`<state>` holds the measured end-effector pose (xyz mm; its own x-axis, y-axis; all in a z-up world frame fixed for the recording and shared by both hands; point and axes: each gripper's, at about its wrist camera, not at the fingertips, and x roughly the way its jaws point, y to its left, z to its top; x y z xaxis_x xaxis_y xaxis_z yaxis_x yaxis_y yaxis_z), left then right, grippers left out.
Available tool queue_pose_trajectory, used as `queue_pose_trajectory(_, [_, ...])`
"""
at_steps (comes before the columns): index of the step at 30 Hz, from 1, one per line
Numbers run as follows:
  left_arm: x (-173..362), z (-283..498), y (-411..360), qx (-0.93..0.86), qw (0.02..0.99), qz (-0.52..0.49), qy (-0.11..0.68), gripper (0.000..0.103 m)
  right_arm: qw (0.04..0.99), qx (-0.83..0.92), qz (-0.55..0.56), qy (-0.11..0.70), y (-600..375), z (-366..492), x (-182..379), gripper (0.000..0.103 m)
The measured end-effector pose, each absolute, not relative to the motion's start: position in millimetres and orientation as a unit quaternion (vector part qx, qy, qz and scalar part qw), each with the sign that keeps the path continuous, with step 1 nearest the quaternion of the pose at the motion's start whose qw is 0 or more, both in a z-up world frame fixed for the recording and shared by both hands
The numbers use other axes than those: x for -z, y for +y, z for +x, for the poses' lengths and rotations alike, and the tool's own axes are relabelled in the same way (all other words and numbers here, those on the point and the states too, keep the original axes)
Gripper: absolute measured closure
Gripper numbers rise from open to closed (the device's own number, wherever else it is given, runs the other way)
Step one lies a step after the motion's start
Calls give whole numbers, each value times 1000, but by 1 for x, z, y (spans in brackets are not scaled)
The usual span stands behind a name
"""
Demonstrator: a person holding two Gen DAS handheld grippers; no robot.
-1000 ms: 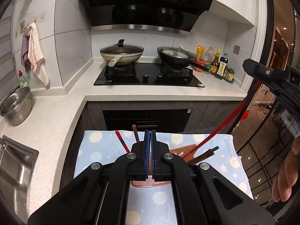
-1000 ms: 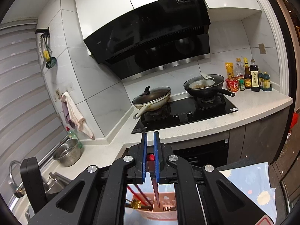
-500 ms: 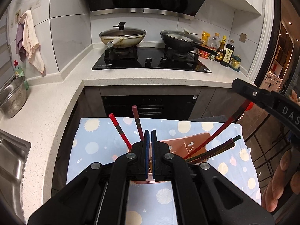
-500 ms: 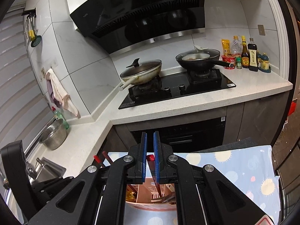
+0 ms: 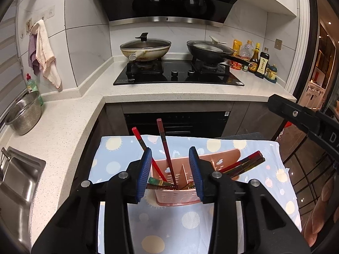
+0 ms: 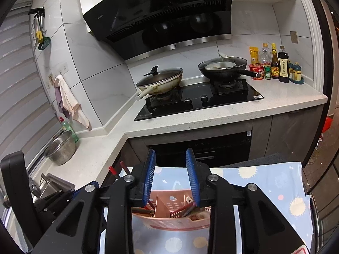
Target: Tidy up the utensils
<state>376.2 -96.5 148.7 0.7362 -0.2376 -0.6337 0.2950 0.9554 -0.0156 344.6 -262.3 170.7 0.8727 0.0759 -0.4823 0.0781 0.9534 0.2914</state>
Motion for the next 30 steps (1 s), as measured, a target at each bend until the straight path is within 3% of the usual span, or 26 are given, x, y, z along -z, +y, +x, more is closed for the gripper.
queue_pose_trajectory(23, [-152, 313, -74, 138, 931, 33, 337, 66, 949, 5, 126, 288, -240, 260, -139, 73])
queue_pose_trajectory(25, [-150, 307, -73, 136, 931, 32, 337, 60, 948, 4, 123, 293, -237, 255, -135, 73])
queue_pose_trajectory(30, [-144, 291, -69, 134, 930, 32, 341, 58, 944, 4, 124, 306, -233, 240, -122, 73])
